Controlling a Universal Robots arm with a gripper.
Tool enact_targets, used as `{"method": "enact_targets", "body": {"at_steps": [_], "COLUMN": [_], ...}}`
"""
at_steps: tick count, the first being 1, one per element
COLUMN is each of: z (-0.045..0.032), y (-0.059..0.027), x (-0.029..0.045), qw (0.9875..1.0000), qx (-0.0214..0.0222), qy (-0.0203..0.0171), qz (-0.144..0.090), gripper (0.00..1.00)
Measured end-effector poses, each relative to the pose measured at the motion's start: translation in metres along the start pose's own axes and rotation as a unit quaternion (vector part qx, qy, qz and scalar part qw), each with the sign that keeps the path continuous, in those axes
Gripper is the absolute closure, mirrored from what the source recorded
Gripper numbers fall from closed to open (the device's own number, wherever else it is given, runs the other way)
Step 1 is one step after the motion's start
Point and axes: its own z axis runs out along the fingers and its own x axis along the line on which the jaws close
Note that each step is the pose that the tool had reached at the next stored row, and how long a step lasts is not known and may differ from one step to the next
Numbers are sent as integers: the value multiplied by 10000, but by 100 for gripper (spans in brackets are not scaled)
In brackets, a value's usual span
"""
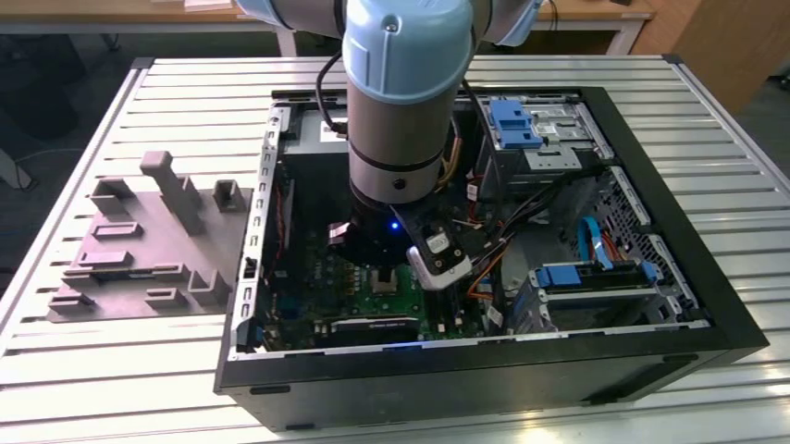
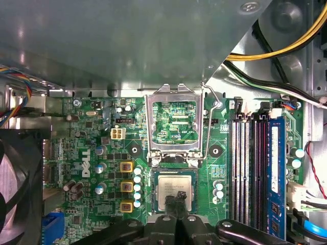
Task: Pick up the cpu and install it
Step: 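Close the cpu cover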
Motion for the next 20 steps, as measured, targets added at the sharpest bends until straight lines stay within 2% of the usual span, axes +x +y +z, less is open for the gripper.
{"method": "enact_targets", "body": {"at_steps": [10, 20], "z": [-18, -404], "y": [4, 23], "x": [3, 17], "qw": [10000, 10000], "qx": [2, 11], "qy": [1, -18], "qz": [0, 0], "gripper": [89, 89]}}
